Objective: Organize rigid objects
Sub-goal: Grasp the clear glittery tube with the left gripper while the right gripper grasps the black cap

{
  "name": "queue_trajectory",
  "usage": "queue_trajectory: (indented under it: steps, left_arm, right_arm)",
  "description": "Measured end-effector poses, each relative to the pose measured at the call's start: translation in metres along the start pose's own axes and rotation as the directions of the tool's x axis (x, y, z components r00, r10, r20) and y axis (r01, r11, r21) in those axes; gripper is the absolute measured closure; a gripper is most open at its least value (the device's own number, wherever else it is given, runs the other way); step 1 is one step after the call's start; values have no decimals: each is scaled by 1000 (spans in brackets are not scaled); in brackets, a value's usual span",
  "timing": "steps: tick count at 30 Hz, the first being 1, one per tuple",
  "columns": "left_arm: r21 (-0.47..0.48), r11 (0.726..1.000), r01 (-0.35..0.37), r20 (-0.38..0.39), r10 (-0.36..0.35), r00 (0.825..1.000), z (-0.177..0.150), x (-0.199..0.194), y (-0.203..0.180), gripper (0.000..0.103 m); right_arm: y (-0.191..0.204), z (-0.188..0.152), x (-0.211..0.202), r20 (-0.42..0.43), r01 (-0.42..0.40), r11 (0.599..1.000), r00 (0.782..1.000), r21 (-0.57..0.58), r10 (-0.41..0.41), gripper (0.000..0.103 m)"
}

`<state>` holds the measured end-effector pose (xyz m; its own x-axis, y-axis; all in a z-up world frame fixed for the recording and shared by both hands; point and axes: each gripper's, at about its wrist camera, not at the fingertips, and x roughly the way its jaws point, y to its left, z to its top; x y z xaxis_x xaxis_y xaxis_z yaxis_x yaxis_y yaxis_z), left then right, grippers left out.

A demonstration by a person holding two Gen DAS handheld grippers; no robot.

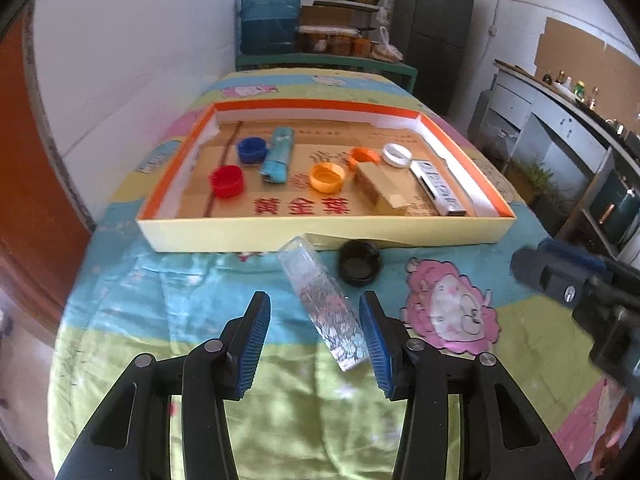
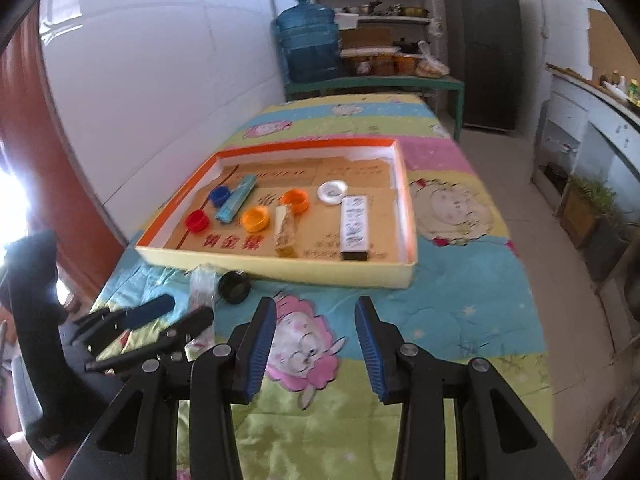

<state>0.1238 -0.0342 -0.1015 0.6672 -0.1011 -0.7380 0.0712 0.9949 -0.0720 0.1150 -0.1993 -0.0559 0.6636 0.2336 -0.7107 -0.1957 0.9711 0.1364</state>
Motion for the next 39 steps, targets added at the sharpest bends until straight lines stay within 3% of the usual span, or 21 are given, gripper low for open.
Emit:
queue_trajectory:
  steps: [3, 5, 7, 15, 18, 22, 26, 29, 31, 39]
  left_arm:
    - [-6, 1000, -26, 7, 26, 1000, 2, 2, 9, 56]
    - [-11, 999, 36, -2, -36, 999, 2, 6, 13, 62]
    - [8, 997, 78, -6, -77, 997, 2, 8, 10, 74]
    - [-39, 987, 157, -10, -158, 987, 3, 9, 21, 78]
    - [-4, 989, 145, -38, -145, 989, 6, 8, 22, 80]
    - [28, 987, 159, -143, -153, 978, 18, 13, 26, 78]
    - [89, 993, 84, -197, -65, 978, 17, 25, 10, 73]
    - [90, 995, 38, -147, -25, 989, 12, 27, 4, 74]
    - [59, 997, 46, -110, -39, 993, 10, 26, 9, 83]
    - [-11, 999, 39, -23, -39, 999, 11, 7, 43, 83]
  right_arm:
    - [10, -6, 10, -31, -52, 998, 998, -28, 51, 62]
    - [15, -8, 16, -47, -69, 997, 997, -40, 68, 62]
    - [18, -10, 21, -62, -70, 997, 996, -44, 67, 62]
    - [22, -11, 32, -91, -72, 997, 993, -35, 69, 62]
    - [24, -12, 35, -103, -75, 996, 992, -41, 71, 62]
    - [24, -14, 35, -101, -74, 996, 993, -48, 68, 62]
    - [26, -14, 37, -102, -81, 996, 992, -43, 76, 62]
    - [29, -16, 37, -104, -85, 995, 991, -52, 79, 62]
    - [30, -16, 38, -107, -90, 994, 991, -58, 84, 62]
    - [46, -12, 53, -102, -129, 985, 988, -119, 117, 62]
